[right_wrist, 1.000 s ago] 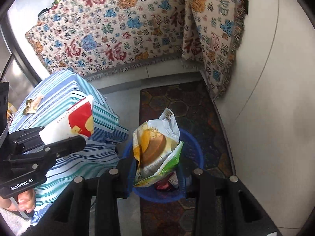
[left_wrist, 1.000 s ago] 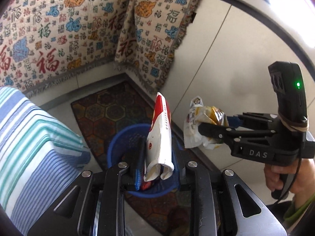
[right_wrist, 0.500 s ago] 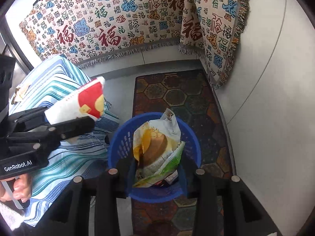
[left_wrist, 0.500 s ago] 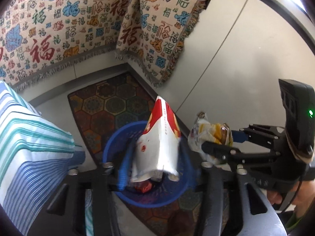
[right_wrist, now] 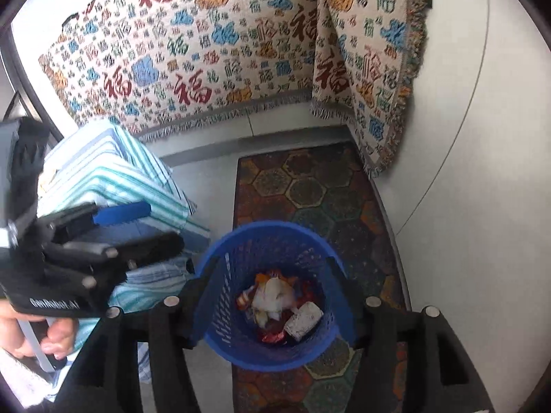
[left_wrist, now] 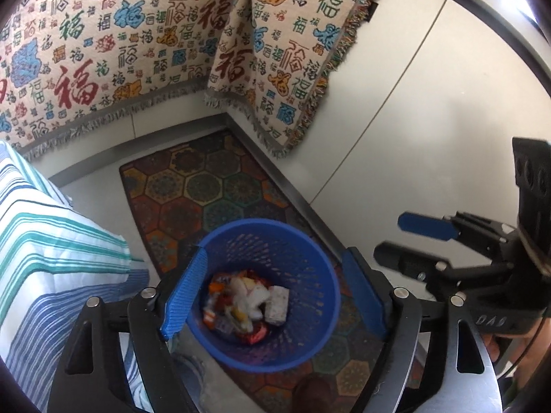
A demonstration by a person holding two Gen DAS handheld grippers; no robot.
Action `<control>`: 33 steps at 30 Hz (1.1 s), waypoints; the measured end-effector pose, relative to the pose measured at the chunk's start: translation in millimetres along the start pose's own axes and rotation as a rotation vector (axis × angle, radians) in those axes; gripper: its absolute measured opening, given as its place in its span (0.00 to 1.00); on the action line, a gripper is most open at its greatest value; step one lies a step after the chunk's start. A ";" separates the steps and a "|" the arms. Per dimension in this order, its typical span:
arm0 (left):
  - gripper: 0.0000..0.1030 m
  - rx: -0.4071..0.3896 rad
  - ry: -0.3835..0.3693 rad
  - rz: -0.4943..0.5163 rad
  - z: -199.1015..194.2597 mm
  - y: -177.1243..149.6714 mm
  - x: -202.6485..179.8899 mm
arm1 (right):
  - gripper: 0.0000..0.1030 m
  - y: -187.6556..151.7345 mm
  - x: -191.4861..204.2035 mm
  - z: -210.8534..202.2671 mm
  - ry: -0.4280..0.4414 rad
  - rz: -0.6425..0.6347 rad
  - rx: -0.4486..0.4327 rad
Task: Collect trash
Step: 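Return both empty tools over the remaining trash on the table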
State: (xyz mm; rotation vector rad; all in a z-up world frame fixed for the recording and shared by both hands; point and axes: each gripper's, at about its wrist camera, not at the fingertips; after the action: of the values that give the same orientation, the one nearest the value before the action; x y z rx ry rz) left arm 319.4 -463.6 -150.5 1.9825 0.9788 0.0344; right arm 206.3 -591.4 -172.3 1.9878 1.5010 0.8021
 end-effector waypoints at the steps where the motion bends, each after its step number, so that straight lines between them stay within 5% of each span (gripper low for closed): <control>1: 0.80 -0.002 -0.003 -0.001 -2.1 0.3 -0.3 | 0.58 1.6 -0.4 -2.3 -0.001 0.003 -0.008; 6: 0.80 -0.028 -0.009 -0.010 -33.0 0.2 -0.3 | 0.58 9.8 6.7 -9.5 -0.032 -0.026 -0.032; 13: 0.87 -0.082 0.041 -0.035 -136.4 -24.9 35.8 | 0.58 33.9 66.8 -34.9 -0.033 -0.127 -0.156; 18: 0.90 -0.095 0.173 -0.062 -217.9 -67.4 94.6 | 0.58 33.3 147.8 -49.8 0.045 -0.207 -0.223; 23: 0.90 -0.095 0.374 -0.096 -279.3 -106.2 169.9 | 0.58 9.0 247.4 -47.0 0.215 -0.256 -0.202; 27: 0.90 -0.115 0.484 -0.185 -306.1 -124.7 224.4 | 0.58 -18.5 316.7 -32.9 0.300 -0.322 -0.132; 33: 0.90 -0.116 0.557 -0.217 -306.9 -133.9 269.0 | 0.58 -44.3 376.7 -10.4 0.311 -0.394 -0.054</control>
State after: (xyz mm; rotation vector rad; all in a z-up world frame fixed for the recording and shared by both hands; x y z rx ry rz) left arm 305.1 -34.3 -154.5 1.7804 1.5038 0.5334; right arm 249.1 -215.6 -141.1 1.5020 1.9436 0.9938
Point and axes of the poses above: each gripper's, at about its wrist camera, not at the fingertips, and z roughly the way its jaws point, x to its left, y to its top, and after that the axes turned 12 degrees about -x, right-handed
